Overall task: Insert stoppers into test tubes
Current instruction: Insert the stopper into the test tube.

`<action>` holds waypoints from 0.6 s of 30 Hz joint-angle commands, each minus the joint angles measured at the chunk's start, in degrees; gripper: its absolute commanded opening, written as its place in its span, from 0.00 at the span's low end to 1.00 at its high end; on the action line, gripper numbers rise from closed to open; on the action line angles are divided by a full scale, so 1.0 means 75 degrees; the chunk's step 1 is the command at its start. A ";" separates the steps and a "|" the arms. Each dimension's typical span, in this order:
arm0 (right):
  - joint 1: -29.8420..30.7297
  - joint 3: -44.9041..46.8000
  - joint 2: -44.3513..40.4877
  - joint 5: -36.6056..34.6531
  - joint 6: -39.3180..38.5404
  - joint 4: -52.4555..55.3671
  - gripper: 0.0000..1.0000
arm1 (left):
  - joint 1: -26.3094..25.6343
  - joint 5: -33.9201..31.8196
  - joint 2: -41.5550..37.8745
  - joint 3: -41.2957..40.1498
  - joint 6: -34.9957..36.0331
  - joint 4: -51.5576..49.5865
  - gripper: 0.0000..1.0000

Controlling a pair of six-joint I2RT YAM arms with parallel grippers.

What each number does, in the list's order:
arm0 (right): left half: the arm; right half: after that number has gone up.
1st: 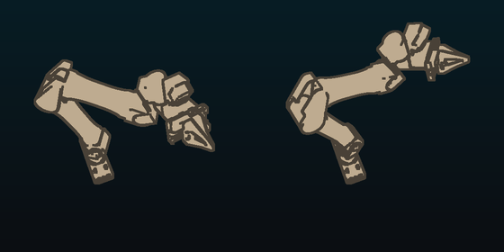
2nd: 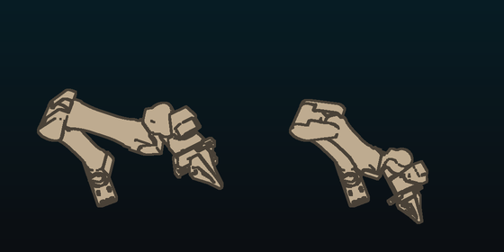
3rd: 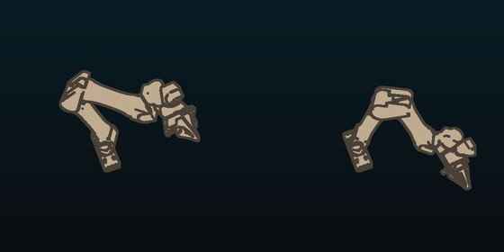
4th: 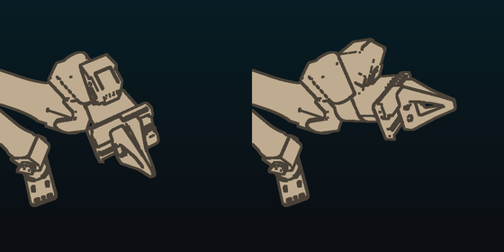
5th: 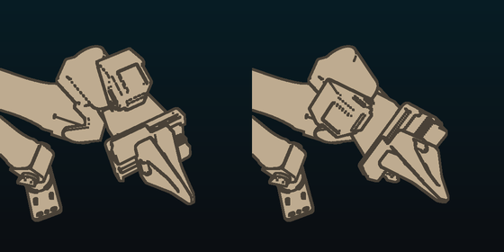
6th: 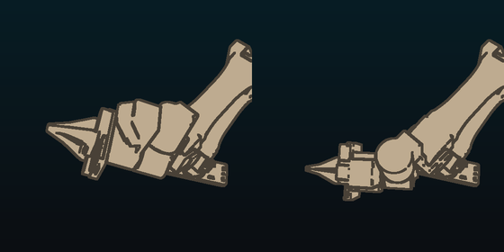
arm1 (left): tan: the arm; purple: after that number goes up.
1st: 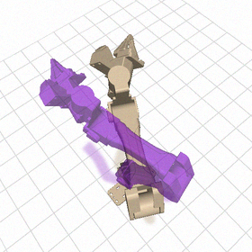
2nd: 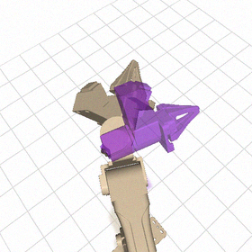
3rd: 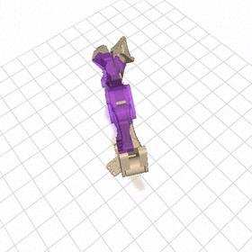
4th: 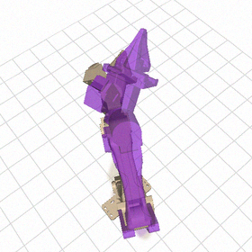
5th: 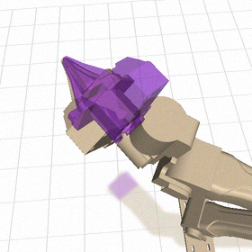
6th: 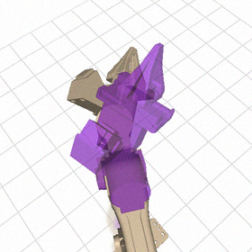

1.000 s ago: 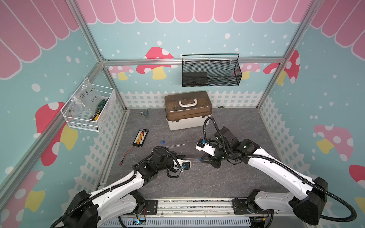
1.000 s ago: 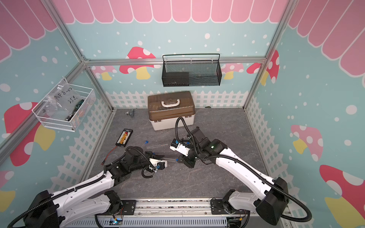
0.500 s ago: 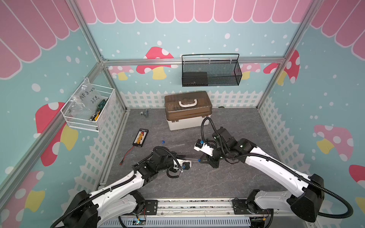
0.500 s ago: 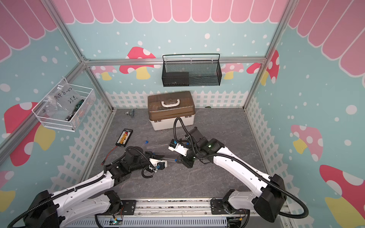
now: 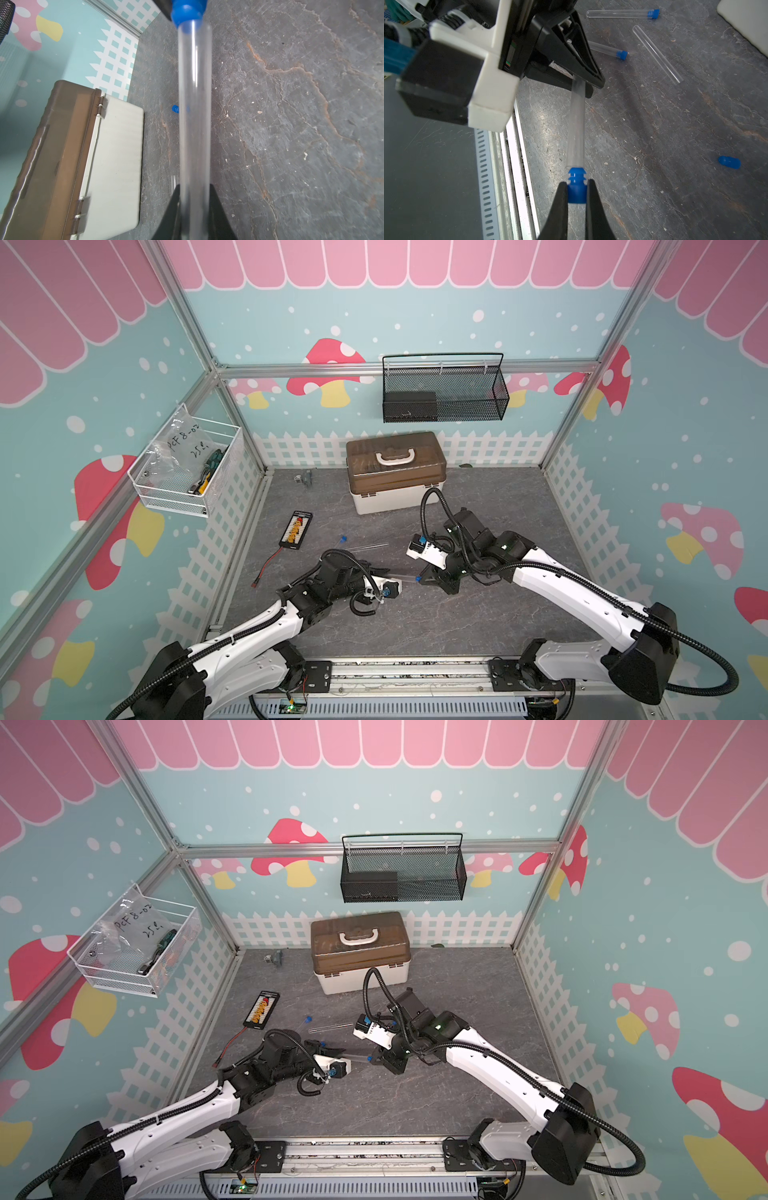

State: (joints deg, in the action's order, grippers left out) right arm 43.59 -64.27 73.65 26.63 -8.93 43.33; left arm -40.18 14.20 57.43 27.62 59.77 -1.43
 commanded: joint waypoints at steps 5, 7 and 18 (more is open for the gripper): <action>0.0095 -0.0149 0.0077 0.0186 -0.0040 -0.0378 0.09 | -0.0091 0.0737 -0.0100 -0.0004 -0.0229 0.0462 0.00; 0.0094 -0.0171 0.0103 0.0210 -0.0008 -0.0428 0.09 | -0.0119 0.0721 -0.0082 0.0007 -0.0255 0.0478 0.00; 0.0171 -0.0220 0.0185 0.0199 0.0052 -0.0492 0.09 | -0.0127 0.0461 0.0205 0.0245 -0.0716 0.0367 0.00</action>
State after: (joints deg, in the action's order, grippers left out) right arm 43.68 -64.27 74.06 26.44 -8.03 43.13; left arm -40.21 14.81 58.74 27.53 56.05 -1.45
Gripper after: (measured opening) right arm 0.089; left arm 0.175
